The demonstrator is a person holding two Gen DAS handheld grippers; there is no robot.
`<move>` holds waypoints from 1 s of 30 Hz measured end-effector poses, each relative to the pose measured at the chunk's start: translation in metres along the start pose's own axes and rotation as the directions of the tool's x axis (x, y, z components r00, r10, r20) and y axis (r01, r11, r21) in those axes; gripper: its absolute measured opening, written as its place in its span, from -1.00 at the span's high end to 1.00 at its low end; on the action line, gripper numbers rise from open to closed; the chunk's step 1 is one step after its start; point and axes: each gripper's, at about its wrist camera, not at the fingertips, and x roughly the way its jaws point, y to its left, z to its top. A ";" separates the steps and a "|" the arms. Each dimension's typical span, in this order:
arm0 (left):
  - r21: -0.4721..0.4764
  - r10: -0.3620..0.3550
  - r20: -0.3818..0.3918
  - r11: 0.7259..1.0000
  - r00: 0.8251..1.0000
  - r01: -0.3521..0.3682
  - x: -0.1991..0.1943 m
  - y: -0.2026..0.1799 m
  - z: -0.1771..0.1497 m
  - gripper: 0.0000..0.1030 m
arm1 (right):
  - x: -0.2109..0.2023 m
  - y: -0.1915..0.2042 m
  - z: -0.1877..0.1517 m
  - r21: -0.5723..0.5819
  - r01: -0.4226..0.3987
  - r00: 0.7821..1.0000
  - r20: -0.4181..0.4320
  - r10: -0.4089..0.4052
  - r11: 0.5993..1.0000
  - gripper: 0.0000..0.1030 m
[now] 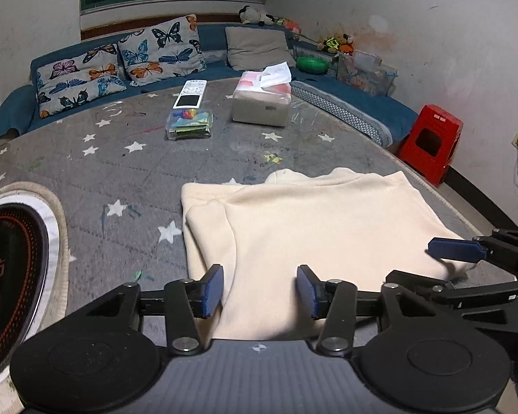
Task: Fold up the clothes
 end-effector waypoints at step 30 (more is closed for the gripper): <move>0.010 0.006 0.099 1.000 0.995 -0.007 -0.066 0.009 -0.046 -1.00 | -0.035 0.038 -0.033 0.053 0.100 0.991 0.087 -0.104 0.994 -1.00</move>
